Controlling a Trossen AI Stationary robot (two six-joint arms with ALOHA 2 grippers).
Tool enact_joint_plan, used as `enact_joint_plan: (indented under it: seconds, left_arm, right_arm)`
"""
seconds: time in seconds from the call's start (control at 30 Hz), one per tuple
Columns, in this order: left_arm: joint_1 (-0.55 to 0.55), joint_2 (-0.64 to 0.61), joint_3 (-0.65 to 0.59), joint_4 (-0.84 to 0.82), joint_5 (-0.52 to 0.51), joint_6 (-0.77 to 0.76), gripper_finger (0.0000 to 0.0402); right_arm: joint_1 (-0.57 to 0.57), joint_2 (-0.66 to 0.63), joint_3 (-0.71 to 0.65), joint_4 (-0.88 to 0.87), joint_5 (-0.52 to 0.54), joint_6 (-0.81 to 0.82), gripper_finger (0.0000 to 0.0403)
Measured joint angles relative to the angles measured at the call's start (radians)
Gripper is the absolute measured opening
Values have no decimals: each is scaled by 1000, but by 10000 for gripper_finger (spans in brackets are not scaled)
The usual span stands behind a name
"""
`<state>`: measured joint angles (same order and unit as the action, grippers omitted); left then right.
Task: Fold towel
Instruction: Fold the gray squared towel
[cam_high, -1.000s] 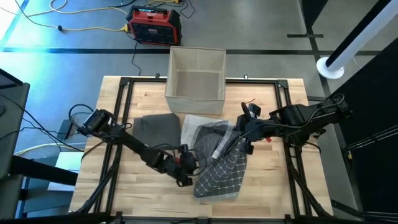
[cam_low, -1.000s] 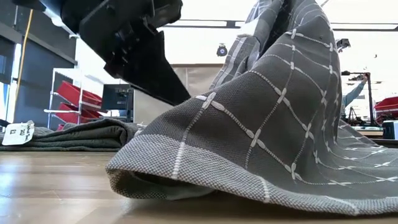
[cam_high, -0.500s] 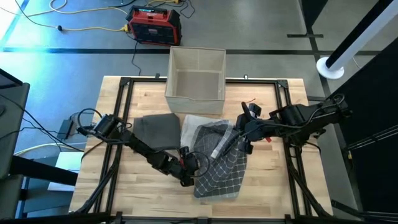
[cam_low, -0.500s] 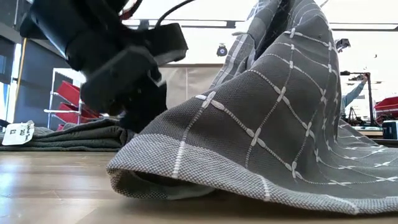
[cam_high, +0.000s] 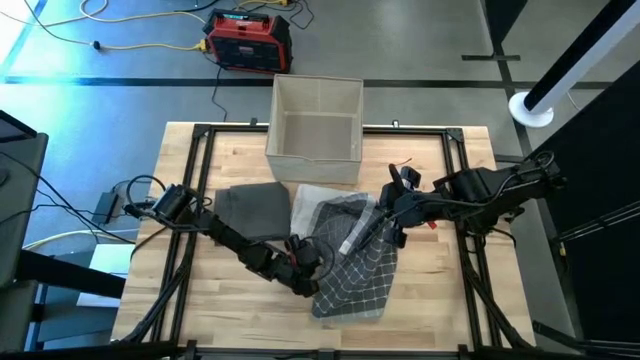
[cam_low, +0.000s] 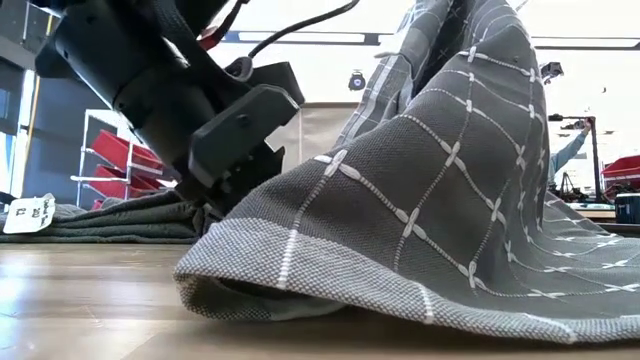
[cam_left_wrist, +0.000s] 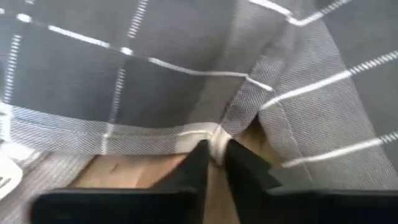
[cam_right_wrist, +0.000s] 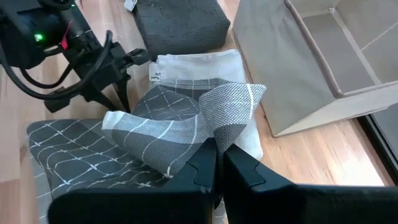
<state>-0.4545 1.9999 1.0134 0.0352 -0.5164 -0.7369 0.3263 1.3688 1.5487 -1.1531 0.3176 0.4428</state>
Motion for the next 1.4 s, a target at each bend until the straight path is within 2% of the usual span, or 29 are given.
enact_joint_plan:
  seconds: [0.2, 0.37, 0.47, 0.6, 0.7, 0.93, 1.17, 1.3, 1.4]
  left_arm:
    - [-28, -106, 74, -165, 106, 47, 7]
    - [-52, -198, 138, -309, 198, 89, 3]
    - [-66, -253, 176, -395, 253, 115, 1]
    - [-88, -367, 268, -683, 261, 124, 0]
    - [-99, -447, 334, -902, 250, 104, 0]
    - [-108, -580, 493, -1308, 238, 2, 0]
    - [-162, -614, 622, -1395, 306, -86, 0]
    - [-200, -629, 685, -1424, 359, -145, 0]
    - [-229, -640, 733, -1446, 399, -189, 0]
  right_arm:
    - [10, -26, 0, -11, -76, 3, 0]
    - [17, -82, 0, -43, -191, 15, 0]
    - [32, -115, 0, -42, -207, 30, 0]
    - [54, -166, 0, -12, -197, 53, 0]
    - [70, -198, 0, 74, -181, 71, 0]
    - [143, -209, 0, 87, -238, 163, 0]
    - [216, -219, 0, 94, -294, 256, 0]
    - [245, -185, -1, -142, -206, 367, 0]
    - [247, -170, -59, -174, -197, 391, 0]
